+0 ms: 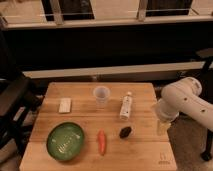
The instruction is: Knock the eraser over
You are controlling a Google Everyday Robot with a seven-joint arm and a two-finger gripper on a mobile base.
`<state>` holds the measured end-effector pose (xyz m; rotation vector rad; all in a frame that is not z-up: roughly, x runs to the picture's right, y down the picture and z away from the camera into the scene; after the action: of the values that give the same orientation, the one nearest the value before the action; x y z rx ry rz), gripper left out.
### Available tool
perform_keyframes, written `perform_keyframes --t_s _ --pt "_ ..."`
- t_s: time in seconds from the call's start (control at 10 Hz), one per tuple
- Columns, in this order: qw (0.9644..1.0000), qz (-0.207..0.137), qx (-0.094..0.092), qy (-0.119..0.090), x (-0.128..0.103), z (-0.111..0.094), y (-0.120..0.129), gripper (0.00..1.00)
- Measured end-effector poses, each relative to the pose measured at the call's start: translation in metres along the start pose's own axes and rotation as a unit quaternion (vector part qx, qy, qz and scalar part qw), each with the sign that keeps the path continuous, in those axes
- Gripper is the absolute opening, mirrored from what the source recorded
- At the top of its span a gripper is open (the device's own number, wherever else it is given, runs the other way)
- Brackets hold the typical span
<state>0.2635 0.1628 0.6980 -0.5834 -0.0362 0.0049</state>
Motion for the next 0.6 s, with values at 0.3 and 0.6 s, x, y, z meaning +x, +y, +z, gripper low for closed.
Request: perform_keyframes --t_s 0.3,0.6 --pt "1.0000 -0.007 0.002 -0.005 -0.004 0.008 0.002 0.49" --pt "0.9999 -0.012 0.002 -0.007 -0.006 0.015 0.005 0.45"
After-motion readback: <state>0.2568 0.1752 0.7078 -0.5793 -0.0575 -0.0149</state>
